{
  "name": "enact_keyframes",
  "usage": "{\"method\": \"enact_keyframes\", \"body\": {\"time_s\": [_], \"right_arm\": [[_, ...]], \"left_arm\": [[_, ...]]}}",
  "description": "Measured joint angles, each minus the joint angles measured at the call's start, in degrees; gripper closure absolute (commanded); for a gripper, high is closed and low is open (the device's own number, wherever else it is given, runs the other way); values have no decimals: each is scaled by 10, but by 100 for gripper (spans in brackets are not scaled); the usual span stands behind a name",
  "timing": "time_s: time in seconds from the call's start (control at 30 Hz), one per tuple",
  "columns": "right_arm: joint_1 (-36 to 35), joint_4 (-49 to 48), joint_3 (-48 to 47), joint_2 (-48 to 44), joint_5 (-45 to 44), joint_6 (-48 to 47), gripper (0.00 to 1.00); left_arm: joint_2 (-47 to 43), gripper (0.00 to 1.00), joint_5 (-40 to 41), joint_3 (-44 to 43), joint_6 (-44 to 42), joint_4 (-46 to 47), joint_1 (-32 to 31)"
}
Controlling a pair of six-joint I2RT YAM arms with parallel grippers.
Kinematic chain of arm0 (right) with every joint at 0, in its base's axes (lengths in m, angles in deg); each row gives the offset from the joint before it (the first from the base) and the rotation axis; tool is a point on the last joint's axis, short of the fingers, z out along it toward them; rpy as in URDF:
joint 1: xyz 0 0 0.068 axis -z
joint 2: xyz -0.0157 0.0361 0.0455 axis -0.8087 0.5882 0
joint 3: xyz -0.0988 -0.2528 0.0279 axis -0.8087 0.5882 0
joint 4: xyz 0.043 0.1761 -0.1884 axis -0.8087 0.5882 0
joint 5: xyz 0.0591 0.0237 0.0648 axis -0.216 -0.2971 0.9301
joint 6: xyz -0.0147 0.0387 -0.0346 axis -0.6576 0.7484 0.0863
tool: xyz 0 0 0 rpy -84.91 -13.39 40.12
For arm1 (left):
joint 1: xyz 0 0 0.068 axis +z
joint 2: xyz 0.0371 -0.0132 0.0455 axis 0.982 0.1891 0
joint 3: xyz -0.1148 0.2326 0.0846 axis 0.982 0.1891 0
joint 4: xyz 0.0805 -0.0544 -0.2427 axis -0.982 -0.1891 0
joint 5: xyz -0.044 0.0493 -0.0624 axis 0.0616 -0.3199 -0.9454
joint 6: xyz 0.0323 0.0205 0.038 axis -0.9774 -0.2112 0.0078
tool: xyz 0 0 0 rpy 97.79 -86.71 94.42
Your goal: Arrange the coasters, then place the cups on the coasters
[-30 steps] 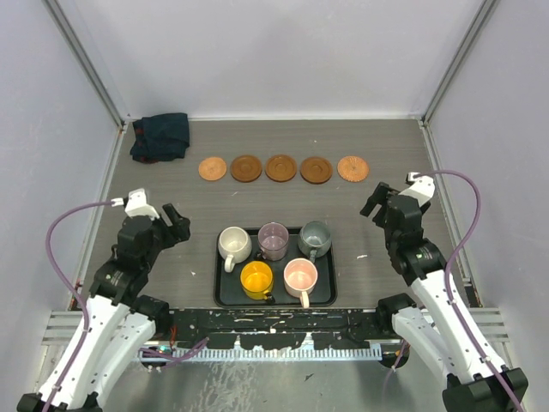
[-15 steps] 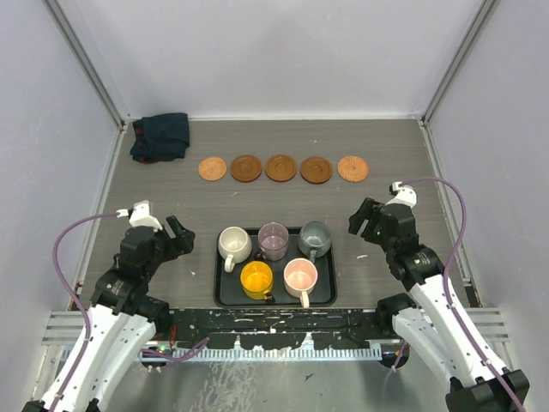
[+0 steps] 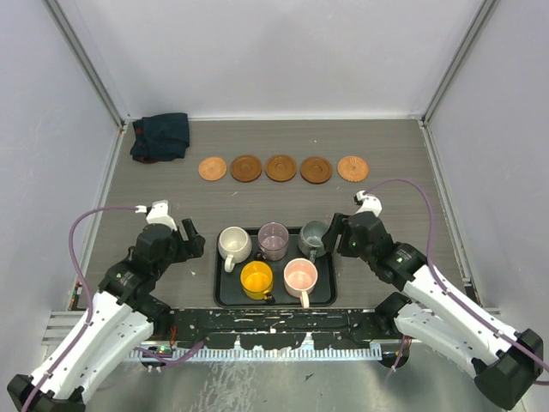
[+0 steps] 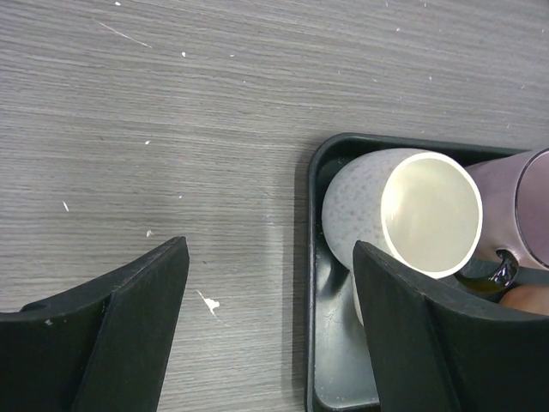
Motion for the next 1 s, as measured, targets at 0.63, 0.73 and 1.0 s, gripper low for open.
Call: {"method": "enact_keyframes", "body": {"time_s": [0.63, 0.73, 1.0], "right_arm": [[-114, 6, -28, 137, -32, 84, 28], [-125, 2, -31, 170, -33, 84, 28], [-134, 3, -31, 188, -40, 96, 28]], "left_arm": [[43, 21, 32, 20, 6, 54, -33], [43, 20, 32, 20, 6, 56, -33], [42, 20, 37, 23, 8, 63, -33]]}}
